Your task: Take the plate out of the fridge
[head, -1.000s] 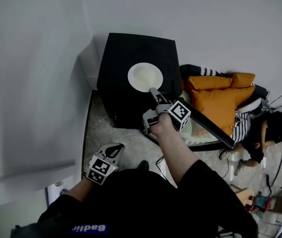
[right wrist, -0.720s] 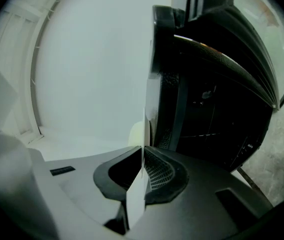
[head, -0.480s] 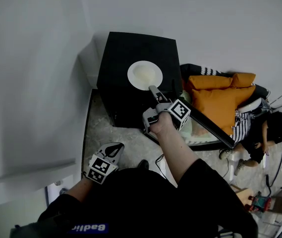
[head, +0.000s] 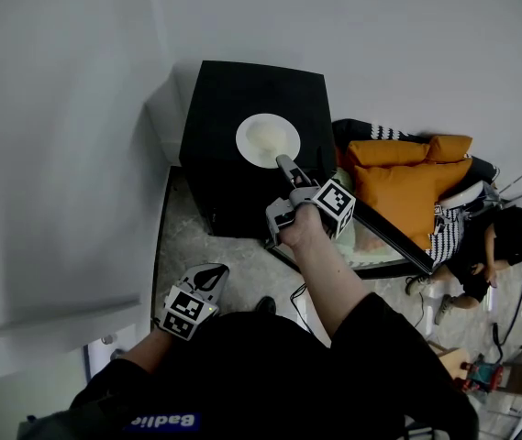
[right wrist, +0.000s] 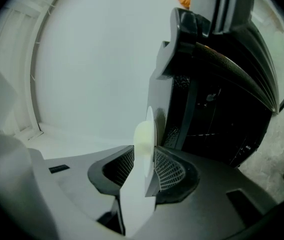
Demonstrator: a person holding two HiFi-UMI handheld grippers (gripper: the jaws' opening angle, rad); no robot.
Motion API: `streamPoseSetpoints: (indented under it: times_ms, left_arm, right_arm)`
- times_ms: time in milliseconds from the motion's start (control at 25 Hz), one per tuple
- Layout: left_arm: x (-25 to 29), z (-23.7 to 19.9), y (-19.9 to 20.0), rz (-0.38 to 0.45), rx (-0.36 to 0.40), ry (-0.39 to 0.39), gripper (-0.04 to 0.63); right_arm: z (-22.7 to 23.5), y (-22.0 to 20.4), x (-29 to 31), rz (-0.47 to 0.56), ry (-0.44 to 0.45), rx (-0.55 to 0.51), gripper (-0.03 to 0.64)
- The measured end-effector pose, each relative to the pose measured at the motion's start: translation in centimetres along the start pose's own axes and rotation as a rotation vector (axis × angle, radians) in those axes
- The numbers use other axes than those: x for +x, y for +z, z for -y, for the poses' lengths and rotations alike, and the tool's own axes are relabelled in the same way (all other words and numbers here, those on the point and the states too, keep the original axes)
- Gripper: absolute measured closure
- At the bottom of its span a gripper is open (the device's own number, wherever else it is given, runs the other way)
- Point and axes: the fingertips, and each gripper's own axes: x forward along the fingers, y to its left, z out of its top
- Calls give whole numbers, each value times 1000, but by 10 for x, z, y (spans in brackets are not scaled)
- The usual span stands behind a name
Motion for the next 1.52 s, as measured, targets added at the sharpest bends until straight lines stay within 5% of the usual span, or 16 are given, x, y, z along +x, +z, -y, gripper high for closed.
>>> streamPoseSetpoints:
  times_ms: [400, 920, 1520]
  left_arm:
    - [-3, 1, -1, -5, 0, 2, 588]
    - [1, 4, 11, 17, 26, -14, 588]
    - [-6, 33, 60, 111, 72, -88, 588]
  right_arm:
    - [13, -6, -8, -25, -19, 23, 506]
    - [-10, -28, -50, -65, 60, 12, 508]
    - [10, -62, -119, -182, 65, -184, 508]
